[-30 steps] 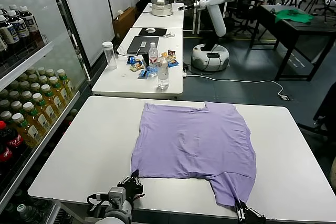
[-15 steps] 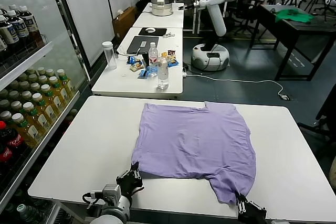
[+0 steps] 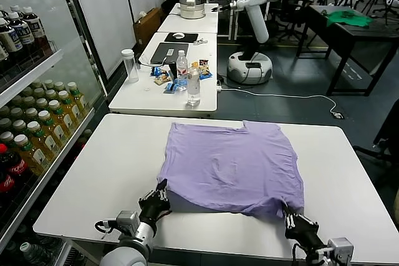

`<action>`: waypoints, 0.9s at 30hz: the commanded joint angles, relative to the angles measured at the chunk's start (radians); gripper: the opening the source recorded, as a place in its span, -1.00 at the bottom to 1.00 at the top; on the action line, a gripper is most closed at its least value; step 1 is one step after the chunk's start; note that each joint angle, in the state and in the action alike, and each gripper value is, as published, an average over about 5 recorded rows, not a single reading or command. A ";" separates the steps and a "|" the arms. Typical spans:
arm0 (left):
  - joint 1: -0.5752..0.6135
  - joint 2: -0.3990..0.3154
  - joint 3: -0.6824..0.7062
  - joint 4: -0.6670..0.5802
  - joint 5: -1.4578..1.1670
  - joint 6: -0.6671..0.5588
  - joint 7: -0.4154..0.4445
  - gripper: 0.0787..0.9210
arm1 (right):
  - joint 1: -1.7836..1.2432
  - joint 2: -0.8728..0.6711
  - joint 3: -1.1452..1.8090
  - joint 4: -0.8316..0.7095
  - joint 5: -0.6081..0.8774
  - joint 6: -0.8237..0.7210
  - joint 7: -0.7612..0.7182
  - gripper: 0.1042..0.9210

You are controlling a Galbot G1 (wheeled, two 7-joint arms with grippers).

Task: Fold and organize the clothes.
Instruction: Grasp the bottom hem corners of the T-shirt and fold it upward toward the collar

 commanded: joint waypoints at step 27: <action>-0.338 -0.010 0.065 0.318 -0.001 -0.013 0.000 -0.98 | 0.434 -0.150 -0.095 -0.333 0.029 -0.041 -0.034 -0.96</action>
